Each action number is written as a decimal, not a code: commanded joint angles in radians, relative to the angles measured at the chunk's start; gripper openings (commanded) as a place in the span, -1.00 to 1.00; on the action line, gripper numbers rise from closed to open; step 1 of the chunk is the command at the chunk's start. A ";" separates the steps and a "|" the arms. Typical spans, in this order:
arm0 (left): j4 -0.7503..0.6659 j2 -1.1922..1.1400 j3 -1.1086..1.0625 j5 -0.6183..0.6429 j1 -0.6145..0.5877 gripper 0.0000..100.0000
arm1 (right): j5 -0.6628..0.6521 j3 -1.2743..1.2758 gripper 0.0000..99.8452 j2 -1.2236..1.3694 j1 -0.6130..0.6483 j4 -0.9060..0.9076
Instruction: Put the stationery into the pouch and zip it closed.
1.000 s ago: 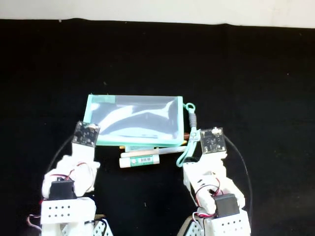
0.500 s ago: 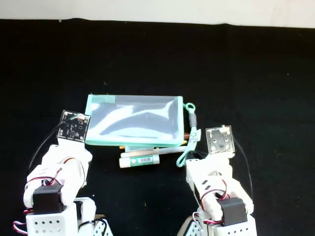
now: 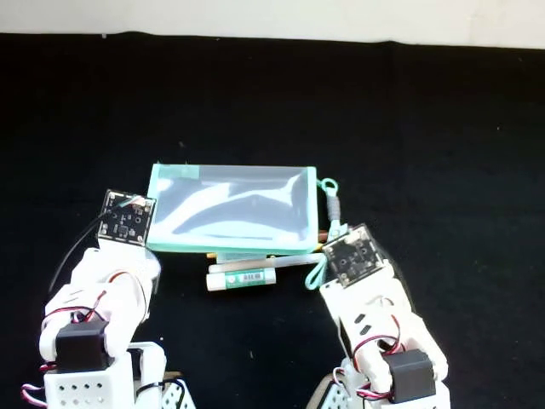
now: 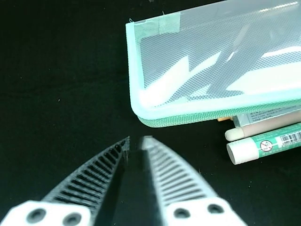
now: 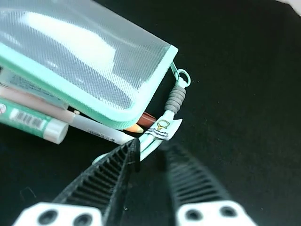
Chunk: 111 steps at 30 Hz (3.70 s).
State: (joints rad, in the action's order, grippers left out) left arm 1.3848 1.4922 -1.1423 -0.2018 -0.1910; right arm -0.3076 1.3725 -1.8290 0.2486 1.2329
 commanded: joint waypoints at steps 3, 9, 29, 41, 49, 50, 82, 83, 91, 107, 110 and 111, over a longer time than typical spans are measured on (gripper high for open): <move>-0.026 -0.012 0.035 0.008 -0.004 -0.64 | 0.262 -0.027 -0.47 0.005 -0.001 -0.016; -0.031 -0.013 0.033 0.008 -0.008 -0.64 | 0.428 -0.030 -0.47 0.186 0.001 -0.071; -0.031 -0.004 -0.053 0.009 -0.012 -0.64 | 0.667 -0.206 -0.47 1.015 0.137 -0.291; -0.031 -0.004 -0.054 0.009 -0.012 -0.64 | 0.669 -0.205 -0.47 1.067 0.162 -0.410; -0.031 -0.004 -0.058 0.009 -0.012 -0.64 | 0.669 -0.202 -0.47 1.072 0.226 -0.440; -0.031 -0.004 -0.059 0.009 -0.012 -0.64 | 0.669 -0.197 -0.47 1.072 0.225 -0.461; -0.028 -0.005 -0.061 0.009 -0.012 -0.64 | 0.661 -0.008 -0.96 1.072 0.119 -0.688; -0.028 -0.005 -0.061 0.009 -0.012 -0.64 | 0.661 -0.002 -0.99 1.069 0.117 -0.690; -0.029 -0.005 -0.061 0.009 -0.012 -0.64 | 0.661 0.004 -0.99 1.063 0.019 -0.688; -0.031 -0.005 -0.062 0.008 -0.012 -0.64 | 0.439 -0.558 -0.99 1.061 -0.022 -0.059; -0.031 -0.005 -0.062 0.008 -0.012 -0.64 | 0.396 -0.636 -0.99 1.061 -0.024 0.010; -0.031 -0.005 -0.062 0.008 -0.012 -0.64 | 0.382 -0.648 -0.99 1.061 -0.031 0.018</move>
State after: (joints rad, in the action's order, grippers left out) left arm 1.3725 1.4906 -1.2083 -0.2018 -0.1926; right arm 0.1220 0.8155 -0.7580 0.2378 1.1991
